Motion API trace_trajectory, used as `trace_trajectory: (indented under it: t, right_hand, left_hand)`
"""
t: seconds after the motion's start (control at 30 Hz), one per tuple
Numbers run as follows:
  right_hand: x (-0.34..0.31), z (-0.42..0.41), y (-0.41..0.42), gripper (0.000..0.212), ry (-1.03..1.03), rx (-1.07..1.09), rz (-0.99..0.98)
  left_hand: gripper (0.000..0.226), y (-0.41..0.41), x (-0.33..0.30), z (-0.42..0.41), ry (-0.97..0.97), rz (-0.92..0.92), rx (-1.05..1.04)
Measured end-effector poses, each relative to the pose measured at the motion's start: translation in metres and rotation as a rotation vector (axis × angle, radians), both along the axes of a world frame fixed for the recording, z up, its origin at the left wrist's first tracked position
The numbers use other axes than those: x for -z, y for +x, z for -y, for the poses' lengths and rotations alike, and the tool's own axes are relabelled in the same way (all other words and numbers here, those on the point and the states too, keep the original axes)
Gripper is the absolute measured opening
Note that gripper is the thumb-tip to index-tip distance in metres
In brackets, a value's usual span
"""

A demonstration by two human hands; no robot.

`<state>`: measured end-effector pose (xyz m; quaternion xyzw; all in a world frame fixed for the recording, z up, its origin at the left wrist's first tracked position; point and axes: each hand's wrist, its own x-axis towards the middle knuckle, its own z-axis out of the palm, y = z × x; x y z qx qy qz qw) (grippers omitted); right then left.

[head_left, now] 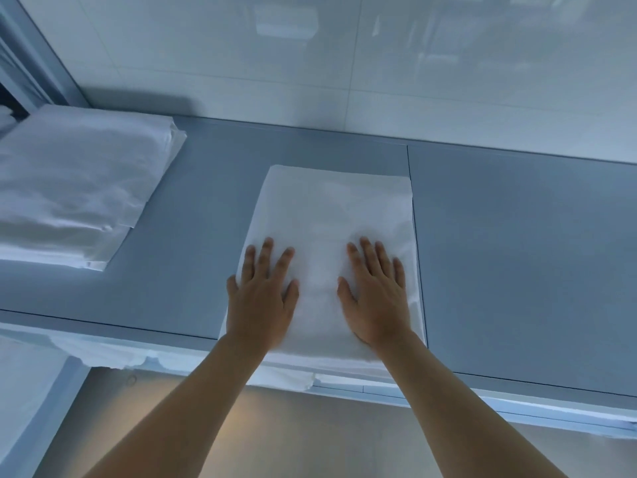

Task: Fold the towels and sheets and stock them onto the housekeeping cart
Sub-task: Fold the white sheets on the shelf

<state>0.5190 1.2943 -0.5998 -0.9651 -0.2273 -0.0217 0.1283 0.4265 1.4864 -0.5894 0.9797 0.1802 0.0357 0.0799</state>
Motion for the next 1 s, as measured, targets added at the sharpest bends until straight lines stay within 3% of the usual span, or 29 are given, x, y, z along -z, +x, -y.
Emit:
trace_trajectory:
  t: [0.1,0.2,0.33,0.5,0.63,0.8,1.0]
  right_hand:
    - [-0.005,0.0,0.005,0.069,0.01,0.284,-0.071]
    - [-0.009,-0.001,0.009,0.074,-0.031,0.404,-0.102]
    - [-0.013,-0.003,0.013,0.078,-0.021,0.446,-0.124]
    - [-0.023,-0.007,0.027,0.083,0.107,0.496,-0.198]
    - [-0.027,-0.019,0.021,0.08,0.217,0.54,-0.262]
    - [-0.031,-0.042,0.0,0.067,0.373,0.574,-0.283]
    - [-0.04,-0.095,-0.032,0.072,0.454,0.632,-0.292]
  left_hand:
    - [0.061,0.002,0.001,-0.002,-0.01,0.021,-0.004]
    - [0.063,0.005,0.0,-0.002,-0.02,0.012,-0.029]
    - [0.064,0.018,-0.007,-0.009,-0.075,-0.019,-0.203]
    - [0.068,0.037,-0.016,-0.027,-0.202,-0.028,-0.279]
    - [0.067,0.039,-0.02,-0.043,-0.306,0.036,-0.244]
    - [0.064,0.027,-0.022,-0.072,-0.275,0.115,-0.132]
    - [0.065,0.013,-0.031,-0.135,-0.28,0.085,-0.087]
